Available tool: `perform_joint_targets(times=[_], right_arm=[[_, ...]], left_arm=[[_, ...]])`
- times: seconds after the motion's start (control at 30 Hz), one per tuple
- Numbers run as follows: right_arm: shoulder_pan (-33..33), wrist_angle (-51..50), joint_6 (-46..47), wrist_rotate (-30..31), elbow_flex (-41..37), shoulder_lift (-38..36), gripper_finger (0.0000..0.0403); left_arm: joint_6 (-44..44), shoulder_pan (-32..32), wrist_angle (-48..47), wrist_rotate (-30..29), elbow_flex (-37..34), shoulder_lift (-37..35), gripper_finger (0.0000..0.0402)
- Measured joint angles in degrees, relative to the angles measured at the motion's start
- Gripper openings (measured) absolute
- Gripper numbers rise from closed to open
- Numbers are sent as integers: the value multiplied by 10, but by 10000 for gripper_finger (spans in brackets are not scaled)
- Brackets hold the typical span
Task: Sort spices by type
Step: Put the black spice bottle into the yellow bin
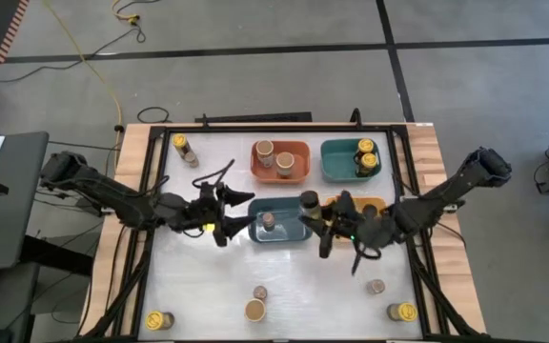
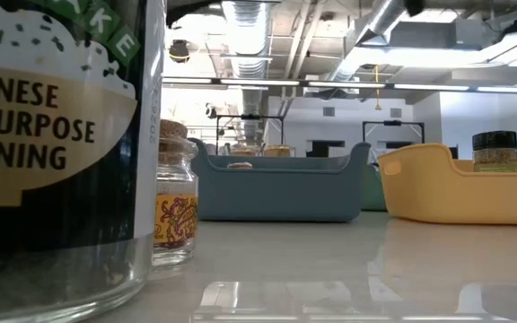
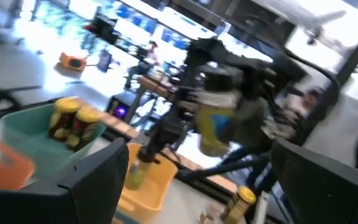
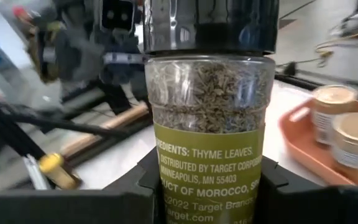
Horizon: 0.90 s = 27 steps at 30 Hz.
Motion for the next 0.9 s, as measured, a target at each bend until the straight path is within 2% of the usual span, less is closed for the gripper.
perform_joint_targets(times=[0.17, 0.27, 0.37, 0.7, 0.9], right_arm=[[-47, 124, -38, -73, 0, 47, 157], [-52, 207, -95, -80, 0, 86, 157], [-51, 279, -136, -82, 9, 117, 157], [-59, 289, -225, -82, 113, 177, 158], [-65, 286, -246, -104, 138, 188, 158]], left_arm=[[83, 10, 1, 13, 36, 9, 375], [130, 9, -4, 15, 51, 9, 375], [133, 9, -18, 16, 54, 10, 375], [114, 7, -60, 50, 54, 10, 375], [103, 7, -63, 80, 54, 10, 375]])
